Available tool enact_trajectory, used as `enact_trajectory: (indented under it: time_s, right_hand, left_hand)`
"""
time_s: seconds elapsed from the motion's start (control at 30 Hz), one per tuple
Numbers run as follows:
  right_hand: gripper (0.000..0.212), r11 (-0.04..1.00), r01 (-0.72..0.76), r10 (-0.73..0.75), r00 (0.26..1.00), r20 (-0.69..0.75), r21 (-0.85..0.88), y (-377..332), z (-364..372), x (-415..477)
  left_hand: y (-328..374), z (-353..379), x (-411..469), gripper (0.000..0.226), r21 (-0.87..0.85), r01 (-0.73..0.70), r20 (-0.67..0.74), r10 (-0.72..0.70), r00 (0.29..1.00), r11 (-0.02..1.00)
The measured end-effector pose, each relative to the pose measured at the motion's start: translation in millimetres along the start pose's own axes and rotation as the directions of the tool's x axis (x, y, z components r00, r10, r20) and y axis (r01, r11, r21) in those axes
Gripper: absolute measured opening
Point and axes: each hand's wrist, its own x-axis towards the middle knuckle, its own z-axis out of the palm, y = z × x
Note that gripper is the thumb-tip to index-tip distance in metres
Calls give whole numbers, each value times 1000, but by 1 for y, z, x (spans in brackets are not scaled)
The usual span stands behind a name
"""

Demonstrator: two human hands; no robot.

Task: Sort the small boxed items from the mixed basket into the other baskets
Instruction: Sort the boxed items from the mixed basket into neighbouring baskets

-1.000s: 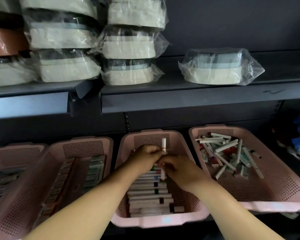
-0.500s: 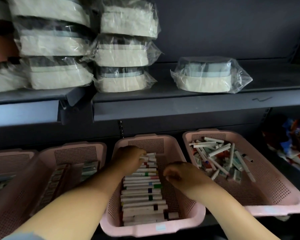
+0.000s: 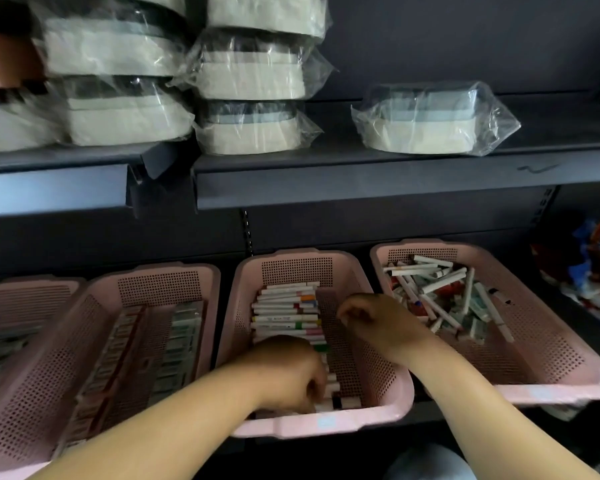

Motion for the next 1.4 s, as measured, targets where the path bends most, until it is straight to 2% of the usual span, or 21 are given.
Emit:
enact_trajectory:
  time_s: [0.23,0.33,0.4,0.53,0.63,0.77,0.9,1.0,1.1,1.17,1.27,1.4]
  right_hand:
    - [15,999,-20,21,999,28,-42,-8,0,-5]
    - [16,986,-1,16,996,86,-168,-18,-2,-10]
    - [18,957,10,48,980,192,-290,-29,-3,-12]
    - [19,883,18,208,881,426,-470,-45,6,-13]
    - [27,847,17,310,795,521,-531,-49,21,-17]
    - [28,893,10,254,813,523,-450,-51,25,-16]
    - [26,939,-200,325,780,534,-279,-48,23,-18]
    - [21,966,-153,233,869,438,-211,-45,13,-14]
    - [21,986,-140,158,953,257,-87,-39,-13,-11]
    - [19,986,-139,149,981,122,-88,-27,-35,-12]
    - [18,958,-222,221,975,-21,-181,1,-66,-16]
    - [20,895,-420,403,906,-132,-152,53,-96,-23]
  left_hand:
    - [3,9,-4,11,176,25,-24,-21,999,984]
    - [2,11,-4,12,234,16,-43,-6,999,972]
    - [2,11,-4,13,261,10,-35,-1,999,965]
    - [-1,10,-6,18,276,4,16,-9,1000,961]
    - [-4,6,-11,19,226,-3,24,-2,1000,974]
    - [-13,0,-13,18,101,28,-31,-25,999,994]
    - [-22,0,-12,12,85,61,-111,-51,993,995]
    - [-25,-1,-8,12,10,72,-162,-69,984,997]
    - [-21,-5,0,13,-43,45,-241,-54,969,998]
    - [-14,-8,11,15,-56,16,-289,-31,957,998]
    - [3,-13,35,16,-77,-38,-352,9,936,996]
    - [39,-20,72,15,-97,-129,-425,76,902,987]
